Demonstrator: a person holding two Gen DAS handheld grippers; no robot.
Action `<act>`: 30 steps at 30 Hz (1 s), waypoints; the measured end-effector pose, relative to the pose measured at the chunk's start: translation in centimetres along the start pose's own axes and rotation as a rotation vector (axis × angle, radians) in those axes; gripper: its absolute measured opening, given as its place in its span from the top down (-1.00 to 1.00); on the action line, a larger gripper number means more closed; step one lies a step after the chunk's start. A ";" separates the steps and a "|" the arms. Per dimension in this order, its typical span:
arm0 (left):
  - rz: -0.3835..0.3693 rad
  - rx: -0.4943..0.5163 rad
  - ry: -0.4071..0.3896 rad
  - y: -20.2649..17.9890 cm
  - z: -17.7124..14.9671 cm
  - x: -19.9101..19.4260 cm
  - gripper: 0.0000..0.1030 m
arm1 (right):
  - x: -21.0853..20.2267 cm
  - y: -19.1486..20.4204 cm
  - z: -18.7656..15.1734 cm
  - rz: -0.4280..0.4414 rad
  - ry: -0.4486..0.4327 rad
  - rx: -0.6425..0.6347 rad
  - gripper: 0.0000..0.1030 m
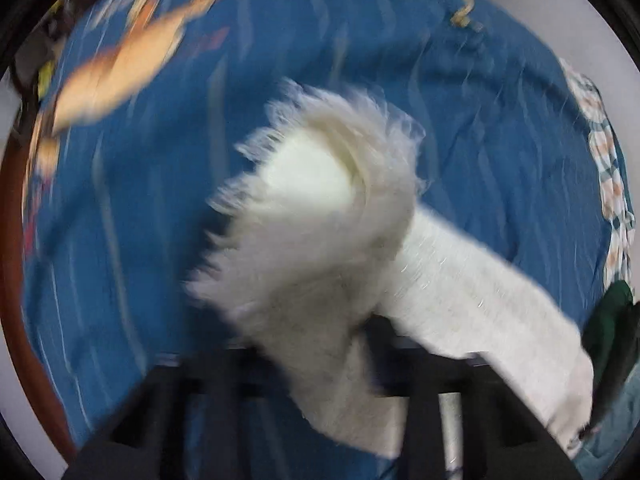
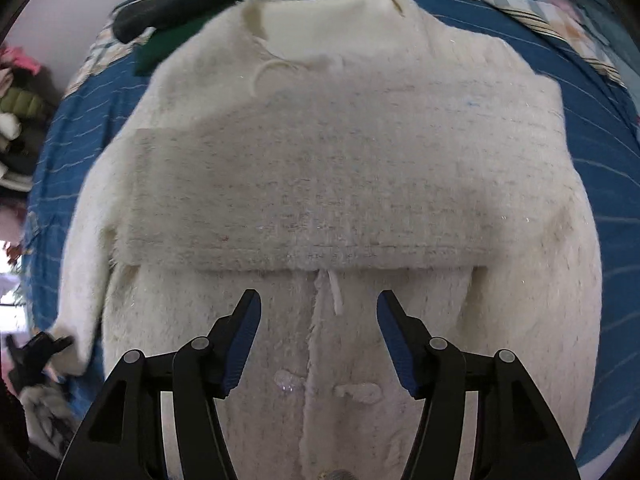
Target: Fold large clothes
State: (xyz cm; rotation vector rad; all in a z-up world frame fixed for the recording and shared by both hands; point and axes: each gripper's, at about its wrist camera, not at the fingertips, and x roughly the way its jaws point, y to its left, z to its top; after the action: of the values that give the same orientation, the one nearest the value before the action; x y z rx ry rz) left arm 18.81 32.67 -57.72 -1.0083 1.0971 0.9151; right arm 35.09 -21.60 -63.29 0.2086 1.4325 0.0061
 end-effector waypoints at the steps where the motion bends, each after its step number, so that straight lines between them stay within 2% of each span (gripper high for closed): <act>1: 0.009 0.030 -0.048 -1.3 1.0 -0.5 0.70 | 0.2 0.3 0.0 -0.045 -0.008 0.007 -0.40; 3: 0.008 0.099 -0.114 -3.7 2.4 -1.7 0.73 | 0.4 1.3 0.3 -0.096 -0.022 0.003 -0.41; 5: 0.013 0.232 -0.204 -7.4 3.2 -4.0 0.74 | 1.3 3.0 1.2 -0.123 -0.029 -0.009 -0.41; 7: 0.015 0.349 -0.280 -9.3 3.5 -5.9 0.75 | 2.0 4.5 2.3 -0.111 -0.014 0.001 -0.40; 9: 0.020 0.476 -0.363 -11.0 3.0 -8.2 0.75 | 3.3 6.1 3.5 -0.032 -0.017 0.029 -0.16; 10: 0.024 0.517 -0.390 -11.2 2.7 -9.0 0.75 | 4.3 7.0 4.0 -0.005 -0.008 0.021 0.04; 11: 0.024 0.553 -0.415 -11.4 2.0 -10.0 0.75 | 6.2 8.2 4.4 0.027 0.037 0.000 0.07; 12: 0.022 0.600 -0.449 -12.5 1.1 -11.2 0.75 | 8.2 9.4 4.7 0.014 0.094 -0.026 0.07; 13: 0.024 0.636 -0.470 -12.9 0.6 -12.0 0.75 | 8.8 10.2 4.8 -0.034 0.089 -0.055 0.06; 16: 0.007 0.734 -0.526 -14.6 -1.8 -14.2 0.76 | 7.3 11.1 5.1 -0.050 0.058 -0.124 0.04; 17: 0.001 0.769 -0.535 -15.1 -2.7 -14.9 0.76 | 6.2 10.7 4.8 -0.079 0.039 -0.138 -0.08; 18: -0.006 0.797 -0.539 -16.0 -3.6 -15.4 0.76 | 5.4 10.3 4.6 -0.106 0.018 -0.146 -0.20; 19: -0.033 0.844 -0.539 -16.9 -5.5 -16.1 0.76 | 4.4 9.6 4.3 -0.142 -0.007 -0.147 -0.47; 20: -0.053 0.879 -0.536 -17.8 -7.0 -16.5 0.76 | 3.4 8.5 4.0 -0.171 -0.024 -0.135 -0.58; 22: -0.093 0.958 -0.524 -19.4 -10.7 -17.6 0.76 | 1.8 5.6 3.3 -0.193 -0.040 -0.087 -0.60; 23: -0.098 0.969 -0.495 -20.0 -12.0 -17.9 0.76 | 1.4 4.5 3.2 -0.200 -0.046 -0.068 -0.61; 25: -0.149 1.048 -0.451 -22.1 -16.6 -18.0 0.77 | 0.5 1.5 2.9 -0.209 -0.046 -0.022 -0.62; 27: -0.189 1.097 -0.396 -23.6 -20.1 -17.9 0.77 | -0.2 -2.3 2.5 -0.210 -0.035 0.031 -0.63; 30: -0.253 1.185 -0.286 -26.0 -27.1 -16.6 0.77 | -1.1 -8.2 1.9 -0.222 -0.018 0.132 -0.63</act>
State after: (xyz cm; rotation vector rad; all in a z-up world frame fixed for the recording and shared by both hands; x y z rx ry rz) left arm 32.57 -2.08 -40.77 -0.0139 0.9907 0.0881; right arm 35.84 -30.09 -63.13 0.1567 1.4325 -0.2717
